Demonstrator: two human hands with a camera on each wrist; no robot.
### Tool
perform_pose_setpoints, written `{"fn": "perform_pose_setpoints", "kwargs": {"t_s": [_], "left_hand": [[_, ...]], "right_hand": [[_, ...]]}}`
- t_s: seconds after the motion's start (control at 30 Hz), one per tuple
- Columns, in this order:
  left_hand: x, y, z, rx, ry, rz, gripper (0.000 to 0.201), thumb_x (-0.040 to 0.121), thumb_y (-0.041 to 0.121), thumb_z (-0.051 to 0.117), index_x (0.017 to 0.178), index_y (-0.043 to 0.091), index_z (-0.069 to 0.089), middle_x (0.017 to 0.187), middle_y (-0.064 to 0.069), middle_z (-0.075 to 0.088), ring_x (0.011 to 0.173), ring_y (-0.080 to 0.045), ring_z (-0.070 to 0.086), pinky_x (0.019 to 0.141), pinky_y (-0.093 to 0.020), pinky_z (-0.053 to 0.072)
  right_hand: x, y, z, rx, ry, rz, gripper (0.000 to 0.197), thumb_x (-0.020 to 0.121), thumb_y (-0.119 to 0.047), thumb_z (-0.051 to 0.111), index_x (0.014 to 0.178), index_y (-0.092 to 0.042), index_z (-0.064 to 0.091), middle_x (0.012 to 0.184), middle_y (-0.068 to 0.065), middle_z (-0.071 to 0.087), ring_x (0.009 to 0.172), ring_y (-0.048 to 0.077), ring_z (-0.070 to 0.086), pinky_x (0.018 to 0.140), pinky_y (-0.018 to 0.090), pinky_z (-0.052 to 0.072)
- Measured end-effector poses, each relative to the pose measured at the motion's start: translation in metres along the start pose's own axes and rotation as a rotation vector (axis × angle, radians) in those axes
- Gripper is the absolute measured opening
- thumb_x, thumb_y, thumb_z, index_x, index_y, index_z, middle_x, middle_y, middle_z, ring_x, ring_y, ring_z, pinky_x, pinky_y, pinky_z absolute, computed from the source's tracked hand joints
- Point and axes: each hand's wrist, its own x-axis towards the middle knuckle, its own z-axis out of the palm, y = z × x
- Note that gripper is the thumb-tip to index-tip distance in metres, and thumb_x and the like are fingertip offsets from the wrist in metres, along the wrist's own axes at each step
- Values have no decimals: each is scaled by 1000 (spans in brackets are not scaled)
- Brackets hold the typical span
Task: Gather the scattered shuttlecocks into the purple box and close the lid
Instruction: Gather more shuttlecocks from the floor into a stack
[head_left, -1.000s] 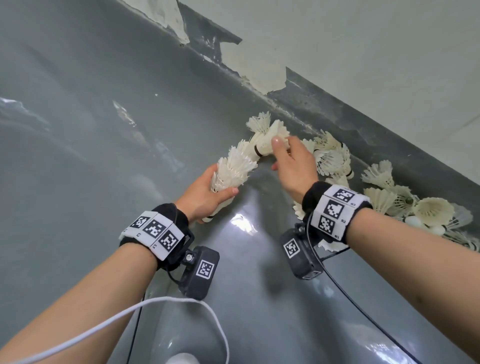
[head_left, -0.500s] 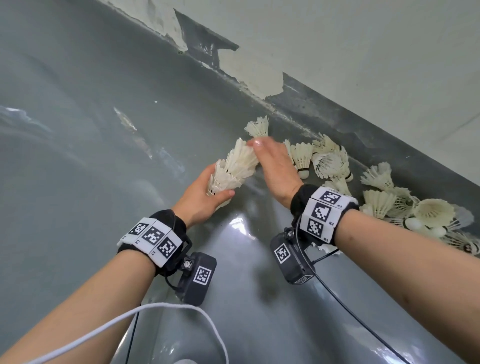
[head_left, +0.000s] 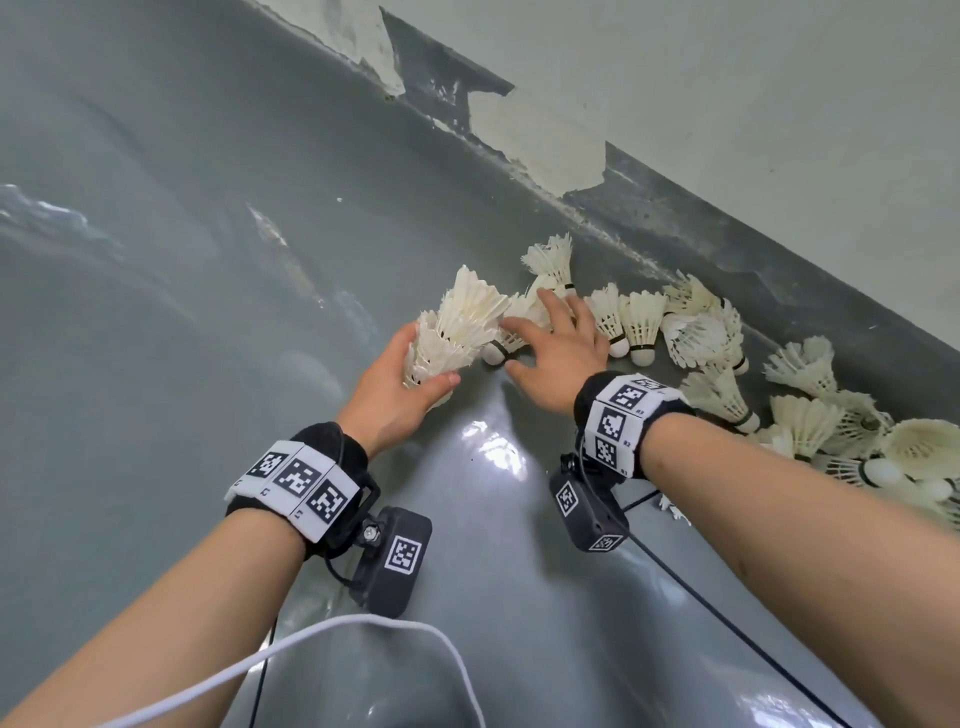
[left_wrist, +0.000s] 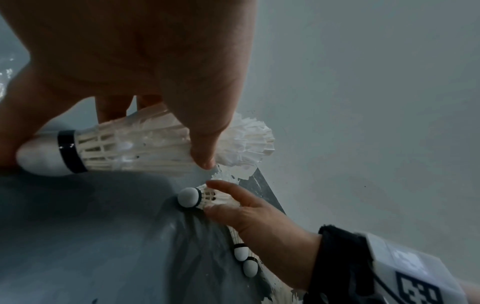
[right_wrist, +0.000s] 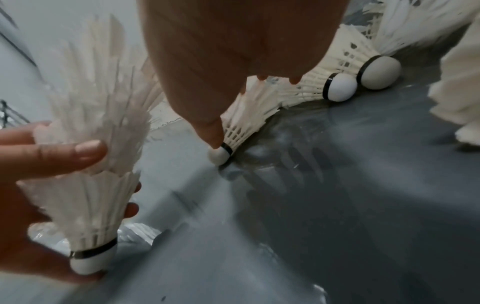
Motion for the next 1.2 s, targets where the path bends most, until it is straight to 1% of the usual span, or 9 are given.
{"fn": "perform_pose_setpoints", "kwargs": {"t_s": [0.1, 0.2, 0.37, 0.47, 0.63, 0.73, 0.83, 0.93, 1.2], "left_hand": [[1, 2, 1, 17, -12, 0, 60, 86, 25, 70, 138, 30, 40, 116, 10, 60, 106, -12, 58, 94, -23, 40], [2, 2, 2, 33, -14, -7, 61, 86, 26, 70, 138, 29, 39, 117, 9, 60, 107, -13, 57, 94, -23, 40], [2, 1, 4, 56, -23, -8, 63, 85, 27, 71, 139, 29, 39, 116, 9, 60, 106, -14, 58, 91, -22, 39], [2, 1, 7, 76, -28, -7, 62, 85, 27, 71, 138, 29, 40, 116, 8, 61, 106, -16, 59, 90, -23, 40], [0, 5, 10, 115, -44, -11, 63, 85, 26, 71, 139, 28, 38, 116, 7, 59, 108, -18, 57, 92, -24, 40], [2, 5, 9, 112, -41, -13, 65, 85, 26, 71, 140, 28, 38, 120, 6, 60, 111, -18, 57, 97, -27, 41], [2, 4, 8, 99, -34, -14, 66, 84, 26, 71, 141, 28, 38, 122, 6, 59, 113, -18, 56, 102, -31, 41], [3, 3, 7, 106, -40, -15, 66, 84, 27, 71, 141, 28, 37, 123, 6, 60, 113, -18, 57, 102, -33, 42], [1, 0, 5, 88, -37, -13, 62, 84, 25, 71, 138, 28, 40, 120, 5, 61, 109, -18, 58, 98, -30, 43]], "right_hand": [[-1, -3, 0, 54, 106, -26, 25, 90, -35, 56, 114, -37, 60, 142, -5, 38, 135, 25, 19, 109, 45, 17], [-3, 1, 0, 231, 136, 36, 9, 92, -24, 55, 95, -31, 62, 110, -5, 55, 117, 22, 42, 100, 39, 31], [-16, 14, -13, 537, 142, 110, 34, 90, -10, 58, 119, -20, 45, 84, -6, 54, 85, 16, 56, 80, 28, 46], [-20, 25, -18, 499, 83, 149, 75, 84, -10, 65, 146, -19, 23, 86, -5, 57, 87, 14, 57, 81, 25, 42], [-12, 38, -22, 431, -46, 204, 118, 70, -18, 81, 152, -22, -4, 88, -1, 64, 87, 16, 63, 83, 31, 50], [-9, 35, -24, 338, -67, 227, 128, 62, -28, 88, 152, -24, -3, 120, 8, 55, 112, 26, 56, 98, 39, 47], [-8, 30, -21, 180, 8, 228, 126, 54, -38, 90, 150, -29, 8, 145, 11, 17, 135, 32, 23, 110, 43, 32], [-7, 29, -17, 118, 4, 129, 114, 51, -43, 90, 145, -28, 27, 153, 0, 5, 139, 29, 12, 113, 44, 28], [-15, 21, -21, 130, 100, 20, 59, 68, -33, 82, 119, -17, 56, 123, 1, 53, 116, 24, 44, 101, 35, 38]]}}
